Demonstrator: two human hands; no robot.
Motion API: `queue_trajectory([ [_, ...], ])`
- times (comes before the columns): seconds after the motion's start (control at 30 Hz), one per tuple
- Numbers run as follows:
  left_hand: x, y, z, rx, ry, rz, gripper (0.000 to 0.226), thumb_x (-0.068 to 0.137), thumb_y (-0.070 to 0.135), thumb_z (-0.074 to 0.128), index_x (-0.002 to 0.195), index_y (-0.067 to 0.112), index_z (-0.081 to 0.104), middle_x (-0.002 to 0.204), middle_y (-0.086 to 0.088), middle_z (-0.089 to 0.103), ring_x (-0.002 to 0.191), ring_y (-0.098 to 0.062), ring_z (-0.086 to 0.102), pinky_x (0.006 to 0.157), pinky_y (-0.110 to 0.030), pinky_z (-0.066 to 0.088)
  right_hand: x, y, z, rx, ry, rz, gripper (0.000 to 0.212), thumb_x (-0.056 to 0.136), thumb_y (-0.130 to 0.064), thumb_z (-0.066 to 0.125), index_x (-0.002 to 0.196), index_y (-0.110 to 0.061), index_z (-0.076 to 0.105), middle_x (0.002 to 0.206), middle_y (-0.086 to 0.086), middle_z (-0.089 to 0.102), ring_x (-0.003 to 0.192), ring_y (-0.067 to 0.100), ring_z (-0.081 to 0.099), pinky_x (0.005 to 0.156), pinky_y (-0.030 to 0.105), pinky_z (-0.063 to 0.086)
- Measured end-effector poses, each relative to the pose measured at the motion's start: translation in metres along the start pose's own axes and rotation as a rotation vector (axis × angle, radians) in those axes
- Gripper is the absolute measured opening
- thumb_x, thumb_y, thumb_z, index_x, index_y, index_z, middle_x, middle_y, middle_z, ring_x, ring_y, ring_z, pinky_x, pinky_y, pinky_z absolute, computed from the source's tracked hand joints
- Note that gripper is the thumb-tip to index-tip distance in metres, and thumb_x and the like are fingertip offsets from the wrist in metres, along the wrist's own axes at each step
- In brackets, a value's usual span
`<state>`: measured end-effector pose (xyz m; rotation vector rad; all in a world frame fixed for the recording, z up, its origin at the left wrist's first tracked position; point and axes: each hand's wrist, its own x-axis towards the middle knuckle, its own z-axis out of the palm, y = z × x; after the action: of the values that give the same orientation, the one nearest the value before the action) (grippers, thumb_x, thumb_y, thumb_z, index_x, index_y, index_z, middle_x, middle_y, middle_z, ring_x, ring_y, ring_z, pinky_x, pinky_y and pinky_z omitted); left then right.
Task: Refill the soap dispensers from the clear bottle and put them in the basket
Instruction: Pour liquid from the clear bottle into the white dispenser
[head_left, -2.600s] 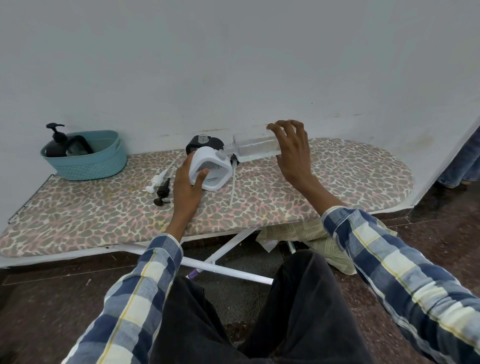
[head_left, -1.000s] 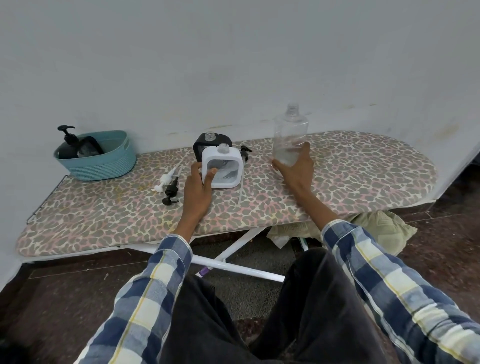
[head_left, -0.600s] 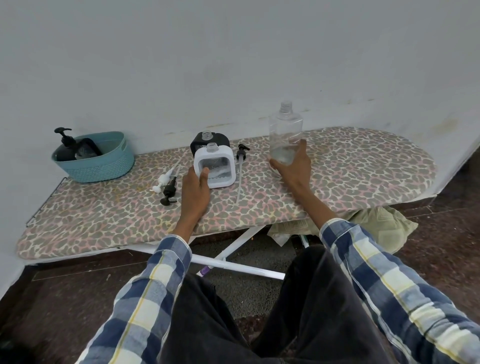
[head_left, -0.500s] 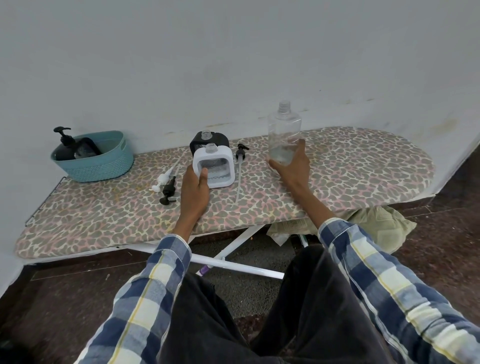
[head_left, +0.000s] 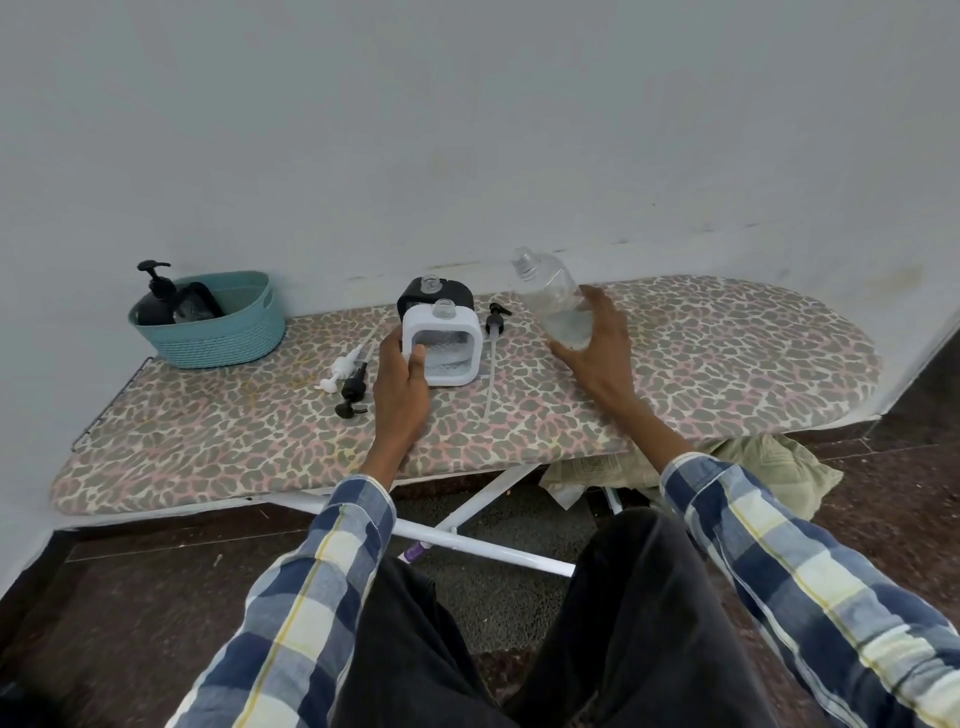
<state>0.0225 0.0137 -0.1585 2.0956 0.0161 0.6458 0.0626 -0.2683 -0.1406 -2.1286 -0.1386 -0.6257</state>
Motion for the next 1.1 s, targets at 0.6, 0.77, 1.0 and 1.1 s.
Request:
queue_trajectory([
  [0.6, -0.003, 0.007, -0.002, 0.005, -0.014, 0.027, 0.050, 0.117, 0.039, 0.038, 0.164, 0.025, 0.036, 0.150, -0.003, 0.045, 0.125, -0.001, 0.042, 0.099, -0.031, 0.036, 0.015, -0.012, -0.023, -0.416, -0.102, -0.292, 0.085, 0.073, -0.017, 0.093, 0.148, -0.026, 0.053, 0.132, 0.002, 0.059, 0.122, 0.028, 0.048, 0.073, 0.043, 0.059],
  [0.77, -0.002, 0.004, -0.002, 0.011, -0.018, 0.020, 0.051, 0.116, 0.043, 0.038, 0.165, 0.029, 0.034, 0.149, 0.000, 0.043, 0.123, 0.000, 0.042, 0.098, -0.031, 0.037, 0.016, -0.014, -0.026, -0.430, -0.091, -0.307, 0.087, 0.072, -0.017, 0.095, 0.147, -0.026, 0.053, 0.132, 0.001, 0.059, 0.120, 0.027, 0.048, 0.074, 0.044, 0.060],
  [1.0, -0.001, 0.001, -0.001, 0.026, -0.021, 0.033, 0.052, 0.115, 0.047, 0.038, 0.165, 0.033, 0.034, 0.145, 0.001, 0.044, 0.123, -0.005, 0.045, 0.098, -0.034, 0.039, 0.019, -0.020, -0.032, -0.459, -0.087, -0.331, 0.088, 0.071, -0.015, 0.096, 0.148, -0.027, 0.053, 0.132, 0.002, 0.058, 0.122, 0.027, 0.048, 0.076, 0.040, 0.056],
  [1.1, -0.001, 0.001, -0.001, 0.030, -0.015, 0.030, 0.052, 0.116, 0.046, 0.038, 0.165, 0.031, 0.035, 0.145, 0.000, 0.044, 0.123, -0.006, 0.045, 0.099, -0.034, 0.040, 0.019, -0.021, -0.033, -0.474, -0.081, -0.339, 0.088, 0.071, -0.016, 0.096, 0.148, -0.028, 0.053, 0.133, 0.003, 0.057, 0.123, 0.027, 0.048, 0.078, 0.041, 0.056],
])
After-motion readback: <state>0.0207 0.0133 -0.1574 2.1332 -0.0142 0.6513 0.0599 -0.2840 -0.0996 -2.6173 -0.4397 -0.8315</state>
